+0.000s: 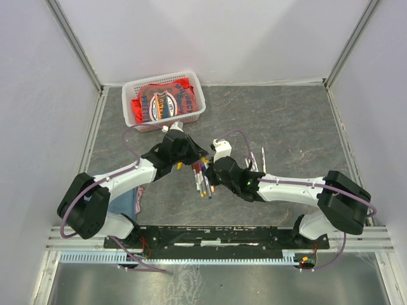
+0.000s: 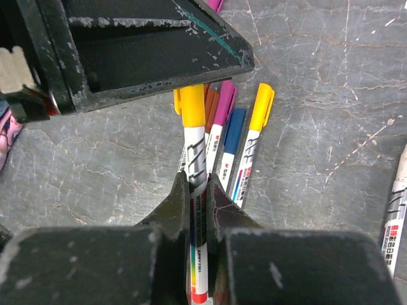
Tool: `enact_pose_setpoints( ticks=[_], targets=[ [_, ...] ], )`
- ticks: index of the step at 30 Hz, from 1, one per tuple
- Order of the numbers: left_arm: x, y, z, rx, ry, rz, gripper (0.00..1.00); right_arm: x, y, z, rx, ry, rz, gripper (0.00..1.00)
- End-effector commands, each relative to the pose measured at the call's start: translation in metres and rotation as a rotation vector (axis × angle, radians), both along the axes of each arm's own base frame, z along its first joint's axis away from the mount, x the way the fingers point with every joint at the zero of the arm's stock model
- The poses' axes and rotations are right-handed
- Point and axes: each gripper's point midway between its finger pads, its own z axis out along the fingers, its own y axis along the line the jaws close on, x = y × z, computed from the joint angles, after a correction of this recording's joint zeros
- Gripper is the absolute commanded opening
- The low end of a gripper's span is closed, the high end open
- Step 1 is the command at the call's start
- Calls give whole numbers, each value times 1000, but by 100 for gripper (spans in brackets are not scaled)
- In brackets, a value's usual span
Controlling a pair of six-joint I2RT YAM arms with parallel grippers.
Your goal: Open the pen caps
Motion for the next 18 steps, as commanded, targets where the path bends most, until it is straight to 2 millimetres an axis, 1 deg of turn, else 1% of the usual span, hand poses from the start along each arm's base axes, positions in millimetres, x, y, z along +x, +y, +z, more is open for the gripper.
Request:
enact_pose_setpoints(
  ticks=[1, 3, 7, 12, 15, 18],
  targets=[
    [48, 16, 44, 5, -141, 155, 3, -5, -38, -31, -189, 27, -52, 1],
    [52, 15, 49, 2, -174, 146, 3, -9, -34, -27, -147, 31, -33, 1],
    [56, 14, 55, 8, -233, 104, 3, -16, -24, -11, -39, 33, 12, 1],
    [61, 30, 53, 68, -280, 83, 3, -26, -11, 11, 94, 42, 73, 1],
    [64, 37, 54, 65, -304, 59, 3, -31, -5, 17, 153, 58, 107, 1],
    [66, 39, 54, 36, -310, 59, 3, -32, -2, 17, 186, 68, 120, 1]
  ],
)
